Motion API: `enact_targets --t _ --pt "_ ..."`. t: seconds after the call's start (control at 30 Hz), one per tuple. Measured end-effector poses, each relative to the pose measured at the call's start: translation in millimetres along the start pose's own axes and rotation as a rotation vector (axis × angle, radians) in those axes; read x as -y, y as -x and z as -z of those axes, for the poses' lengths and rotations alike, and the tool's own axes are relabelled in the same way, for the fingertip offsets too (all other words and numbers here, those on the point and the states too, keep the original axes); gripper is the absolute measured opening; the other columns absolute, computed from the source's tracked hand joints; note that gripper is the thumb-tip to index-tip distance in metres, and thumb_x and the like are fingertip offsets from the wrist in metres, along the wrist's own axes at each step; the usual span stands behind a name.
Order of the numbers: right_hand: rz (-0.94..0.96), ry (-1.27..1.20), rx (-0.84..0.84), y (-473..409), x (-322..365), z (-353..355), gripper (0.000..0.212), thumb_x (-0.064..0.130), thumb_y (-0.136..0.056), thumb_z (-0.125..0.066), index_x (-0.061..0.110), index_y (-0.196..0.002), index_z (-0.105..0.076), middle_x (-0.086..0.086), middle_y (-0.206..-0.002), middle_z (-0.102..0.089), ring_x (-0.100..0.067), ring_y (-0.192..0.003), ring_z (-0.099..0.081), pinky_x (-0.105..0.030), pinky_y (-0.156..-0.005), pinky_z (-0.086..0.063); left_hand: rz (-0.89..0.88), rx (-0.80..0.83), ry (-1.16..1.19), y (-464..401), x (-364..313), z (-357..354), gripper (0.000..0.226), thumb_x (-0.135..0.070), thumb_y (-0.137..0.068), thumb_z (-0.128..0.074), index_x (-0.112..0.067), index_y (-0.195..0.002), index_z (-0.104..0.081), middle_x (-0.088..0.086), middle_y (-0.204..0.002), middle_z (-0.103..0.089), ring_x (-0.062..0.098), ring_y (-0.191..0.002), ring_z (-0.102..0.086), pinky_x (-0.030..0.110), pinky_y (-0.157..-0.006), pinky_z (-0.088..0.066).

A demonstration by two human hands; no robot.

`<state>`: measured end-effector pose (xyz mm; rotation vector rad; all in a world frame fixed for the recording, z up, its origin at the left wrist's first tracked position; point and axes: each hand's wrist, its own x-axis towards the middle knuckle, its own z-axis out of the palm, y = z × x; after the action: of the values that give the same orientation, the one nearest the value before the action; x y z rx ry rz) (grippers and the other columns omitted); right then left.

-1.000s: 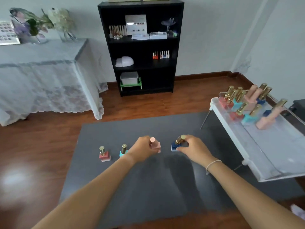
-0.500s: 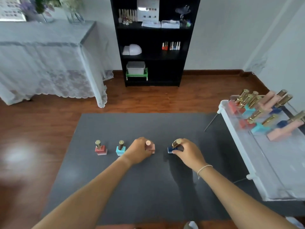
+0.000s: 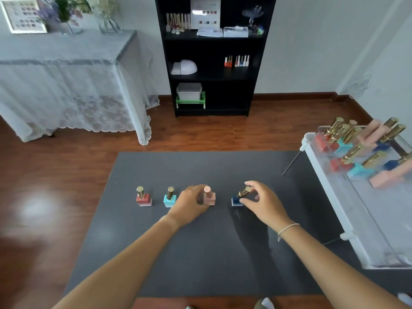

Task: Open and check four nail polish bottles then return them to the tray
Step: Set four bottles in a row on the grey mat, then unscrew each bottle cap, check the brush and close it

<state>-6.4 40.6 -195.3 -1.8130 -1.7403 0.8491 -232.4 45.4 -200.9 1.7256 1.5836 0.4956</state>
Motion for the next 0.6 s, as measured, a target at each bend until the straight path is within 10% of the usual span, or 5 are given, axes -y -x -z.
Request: enact_targets --t 0.27,0.6 --pt "0.232 -0.092 -0.169 5.2 59.8 17.8 0.041 0.032 -0.075 -0.07 0.034 -0.113 -0.053 0.012 -0.101 -0.054 -0.012 -0.085 -0.051 -0.024 -0.069 -0.04 0.144 -0.114 0.131 60.8 37.3 13.2 0.042 -0.013 -0.078 -0.067 -0.02 -0.118 -0.056 -0.002 -0.105 -0.057 0.009 -0.081 -0.053 0.006 -0.069 -0.036" --pt "0.39 -0.015 0.059 3.1 153.0 -60.7 0.029 0.028 -0.081 -0.065 0.025 -0.108 -0.059 0.007 -0.102 -0.055 -0.009 -0.085 -0.046 -0.017 -0.064 -0.036 0.251 -0.356 0.128 96.3 112.6 74.6 0.018 -0.001 -0.074 -0.066 -0.011 -0.09 -0.066 -0.001 -0.081 -0.06 0.009 -0.066 -0.054 -0.001 -0.062 -0.035"
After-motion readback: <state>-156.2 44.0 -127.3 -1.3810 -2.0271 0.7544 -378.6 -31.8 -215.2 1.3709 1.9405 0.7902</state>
